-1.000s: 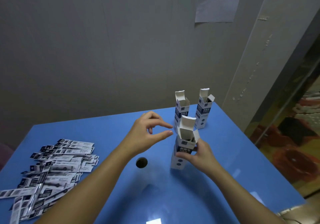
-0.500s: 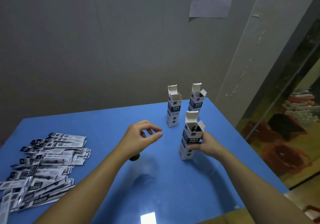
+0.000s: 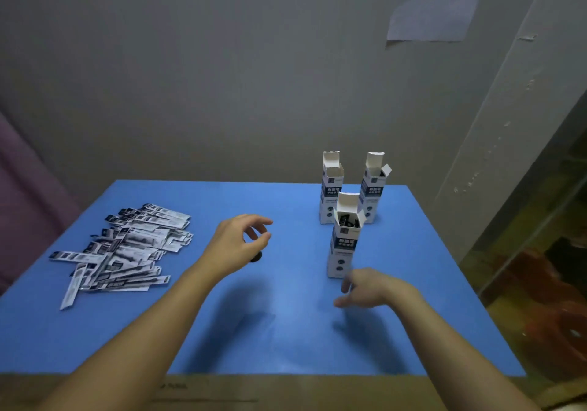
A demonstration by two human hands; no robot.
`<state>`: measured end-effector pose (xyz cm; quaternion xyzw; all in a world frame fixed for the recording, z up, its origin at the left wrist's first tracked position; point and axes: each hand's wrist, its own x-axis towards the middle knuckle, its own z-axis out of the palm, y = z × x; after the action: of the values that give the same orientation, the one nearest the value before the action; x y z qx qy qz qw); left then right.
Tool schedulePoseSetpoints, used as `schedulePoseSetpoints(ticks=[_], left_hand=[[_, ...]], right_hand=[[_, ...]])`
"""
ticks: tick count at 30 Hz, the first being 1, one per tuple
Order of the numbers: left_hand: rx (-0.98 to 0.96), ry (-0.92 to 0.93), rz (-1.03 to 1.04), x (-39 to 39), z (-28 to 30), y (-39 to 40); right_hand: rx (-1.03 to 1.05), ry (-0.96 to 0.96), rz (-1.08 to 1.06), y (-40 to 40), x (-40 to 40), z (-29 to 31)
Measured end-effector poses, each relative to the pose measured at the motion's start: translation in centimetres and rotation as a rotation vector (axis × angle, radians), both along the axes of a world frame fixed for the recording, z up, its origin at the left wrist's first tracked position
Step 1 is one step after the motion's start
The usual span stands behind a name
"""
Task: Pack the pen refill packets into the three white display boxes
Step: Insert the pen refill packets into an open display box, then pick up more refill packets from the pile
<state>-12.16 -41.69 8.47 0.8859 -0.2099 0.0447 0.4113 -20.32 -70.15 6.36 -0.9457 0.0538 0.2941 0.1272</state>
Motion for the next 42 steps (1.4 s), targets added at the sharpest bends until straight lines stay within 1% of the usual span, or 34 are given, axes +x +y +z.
schedulePoseSetpoints(ticks=[4,6,10,12,15,19,23,28,32,36,42], left_hand=[[0.079,-0.072,0.143,-3.4,-0.8,3.2],[0.126,-0.094,0.228,-5.0,-0.5,5.5],[0.200,-0.115,0.365,-8.0,0.0,10.9],[0.246,-0.107,0.443,-9.4,0.0,13.6],[0.302,-0.048,0.525,-11.1,-0.3,17.6],[0.287,0.016,0.601,-12.9,-1.1,22.8],[0.249,0.048,0.657,-13.8,-1.9,28.0],[0.243,0.083,0.658,-13.6,-2.7,33.5],[0.214,0.110,0.642,-12.3,-3.2,36.3],[0.199,0.119,0.619,-9.9,-3.5,37.6],[0.196,0.125,0.572,-5.0,-4.1,38.4]], right_hand=[[0.173,-0.264,0.109,4.4,0.6,0.0],[0.209,-0.378,0.181,6.8,1.2,0.2],[0.283,-0.541,0.307,12.4,2.1,0.7],[0.314,-0.590,0.350,15.8,2.3,0.7],[0.330,-0.611,0.415,20.7,2.6,0.7],[0.347,-0.601,0.503,27.0,3.3,0.7],[0.346,-0.612,0.506,32.5,4.2,0.2],[0.325,-0.627,0.452,38.0,5.1,-0.4],[0.318,-0.647,0.387,40.7,5.6,-0.8],[0.286,-0.636,0.376,42.0,7.0,-1.1],[0.258,-0.628,0.343,42.7,11.3,-1.8]])
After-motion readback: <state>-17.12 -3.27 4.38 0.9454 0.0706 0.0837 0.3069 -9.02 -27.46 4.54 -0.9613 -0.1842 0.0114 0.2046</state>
